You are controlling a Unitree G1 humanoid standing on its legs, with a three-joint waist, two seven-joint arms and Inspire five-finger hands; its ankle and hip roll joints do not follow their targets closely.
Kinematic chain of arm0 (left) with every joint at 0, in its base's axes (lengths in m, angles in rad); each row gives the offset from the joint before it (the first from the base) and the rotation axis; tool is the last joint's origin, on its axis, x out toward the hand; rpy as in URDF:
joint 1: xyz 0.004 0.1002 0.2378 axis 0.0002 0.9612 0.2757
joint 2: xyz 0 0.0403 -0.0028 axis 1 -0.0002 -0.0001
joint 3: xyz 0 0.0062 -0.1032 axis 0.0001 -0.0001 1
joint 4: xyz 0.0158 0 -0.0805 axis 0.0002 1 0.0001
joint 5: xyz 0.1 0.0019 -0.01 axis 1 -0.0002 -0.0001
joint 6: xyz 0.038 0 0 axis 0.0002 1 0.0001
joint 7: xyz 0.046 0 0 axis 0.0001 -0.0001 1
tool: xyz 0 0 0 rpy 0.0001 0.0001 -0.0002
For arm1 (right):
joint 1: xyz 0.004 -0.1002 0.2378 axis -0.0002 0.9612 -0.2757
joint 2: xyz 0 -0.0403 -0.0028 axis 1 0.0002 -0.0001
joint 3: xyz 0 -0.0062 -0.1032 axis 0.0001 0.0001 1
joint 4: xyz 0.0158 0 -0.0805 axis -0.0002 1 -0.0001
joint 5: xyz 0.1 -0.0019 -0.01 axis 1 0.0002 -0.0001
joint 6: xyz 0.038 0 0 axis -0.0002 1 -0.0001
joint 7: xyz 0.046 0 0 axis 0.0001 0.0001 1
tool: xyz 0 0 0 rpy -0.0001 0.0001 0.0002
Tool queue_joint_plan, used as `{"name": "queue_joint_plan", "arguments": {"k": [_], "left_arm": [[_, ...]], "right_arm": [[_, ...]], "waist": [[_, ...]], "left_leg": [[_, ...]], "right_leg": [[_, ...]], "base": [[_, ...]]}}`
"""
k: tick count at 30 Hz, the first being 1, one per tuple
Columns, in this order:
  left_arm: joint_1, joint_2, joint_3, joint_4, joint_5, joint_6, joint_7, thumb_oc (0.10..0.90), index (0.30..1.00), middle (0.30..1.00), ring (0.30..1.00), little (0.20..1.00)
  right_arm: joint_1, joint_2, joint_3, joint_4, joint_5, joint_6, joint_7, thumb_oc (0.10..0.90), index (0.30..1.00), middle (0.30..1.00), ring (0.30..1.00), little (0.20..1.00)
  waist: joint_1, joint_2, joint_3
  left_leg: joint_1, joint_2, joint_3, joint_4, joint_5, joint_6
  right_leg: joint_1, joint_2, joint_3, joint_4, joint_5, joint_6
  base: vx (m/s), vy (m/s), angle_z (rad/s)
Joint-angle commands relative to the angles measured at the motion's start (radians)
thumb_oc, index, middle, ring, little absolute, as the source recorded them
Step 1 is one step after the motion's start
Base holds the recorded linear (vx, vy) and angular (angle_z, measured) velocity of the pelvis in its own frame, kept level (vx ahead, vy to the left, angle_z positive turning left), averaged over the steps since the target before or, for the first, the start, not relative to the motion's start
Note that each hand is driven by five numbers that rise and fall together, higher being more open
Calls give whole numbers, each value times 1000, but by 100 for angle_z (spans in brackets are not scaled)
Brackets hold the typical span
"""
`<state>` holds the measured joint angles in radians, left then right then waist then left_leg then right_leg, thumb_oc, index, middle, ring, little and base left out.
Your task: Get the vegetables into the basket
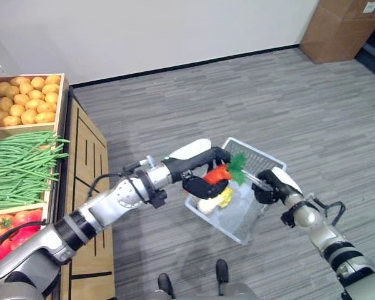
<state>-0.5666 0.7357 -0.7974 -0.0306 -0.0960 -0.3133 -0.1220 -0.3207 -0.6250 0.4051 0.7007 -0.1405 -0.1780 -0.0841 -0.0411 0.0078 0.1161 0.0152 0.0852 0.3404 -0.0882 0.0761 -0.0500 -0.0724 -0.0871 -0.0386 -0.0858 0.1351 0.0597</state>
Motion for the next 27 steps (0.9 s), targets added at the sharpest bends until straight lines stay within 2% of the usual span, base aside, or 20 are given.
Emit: {"name": "queue_joint_plan", "arguments": {"k": [1, 4, 13, 14, 17, 22, 27], "left_arm": [[-139, -13, -11, 23, 0, -72, 13, 400, 300, 300, 300, 300], [-153, -10, -55, 61, 55, -71, 1, 400, 300, 300, 300, 300], [-140, -18, -88, 151, 209, -76, -2, 400, 300, 300, 300, 300], [-125, -43, -81, 206, 281, -74, 15, 400, 300, 300, 300, 300], [-113, -70, -70, 258, 321, -68, 30, 400, 300, 300, 300, 300], [-83, -147, -20, 407, 436, -37, 109, 400, 300, 300, 300, 300], [-67, -184, 2, 493, 498, -22, 158, 400, 300, 300, 300, 300]], "right_arm": [[-156, -27, -40, -81, 161, -99, -71, 400, 300, 300, 300, 300], [-162, -37, -29, -176, 197, -110, -48, 400, 300, 300, 300, 300], [-119, -31, -49, -320, 269, -126, -7, 400, 300, 300, 300, 300], [-92, -19, -48, -389, 315, -138, 21, 400, 300, 300, 300, 300], [-71, -13, -45, -426, 340, -138, 40, 400, 300, 300, 300, 300], [-11, -6, 4, -591, 411, -139, 126, 400, 300, 300, 300, 300], [19, -2, 35, -689, 446, -143, 166, 400, 300, 300, 300, 300]], "waist": [[1, -28, -77], [-7, -30, -84], [-21, -33, -94], [-27, -37, -95], [-29, -38, -96], [-40, -44, -99], [-47, -44, -103]], "left_leg": [[-6, 36, -19, 1, -6, -55], [0, 38, -9, 1, -8, -57], [11, 41, 9, 1, -12, -58], [11, 42, 18, 1, -12, -58], [12, 43, 21, 1, -12, -59], [19, 48, 33, 1, -12, -61], [20, 50, 40, 1, -11, -63]], "right_leg": [[17, -66, -11, 5, -15, 112], [16, -64, -4, 3, -11, 113], [13, -60, 9, 2, -8, 115], [10, -58, 15, 2, -6, 116], [9, -57, 16, 2, -6, 116], [9, -54, 23, 2, -4, 115], [9, -53, 24, 1, -2, 114]], "base": [[0, 0, 0], [-1, -3, -1], [-4, 0, -7], [-15, -8, -7], [-10, -8, -4], [-7, -8, -5], [-9, -7, -8]]}}
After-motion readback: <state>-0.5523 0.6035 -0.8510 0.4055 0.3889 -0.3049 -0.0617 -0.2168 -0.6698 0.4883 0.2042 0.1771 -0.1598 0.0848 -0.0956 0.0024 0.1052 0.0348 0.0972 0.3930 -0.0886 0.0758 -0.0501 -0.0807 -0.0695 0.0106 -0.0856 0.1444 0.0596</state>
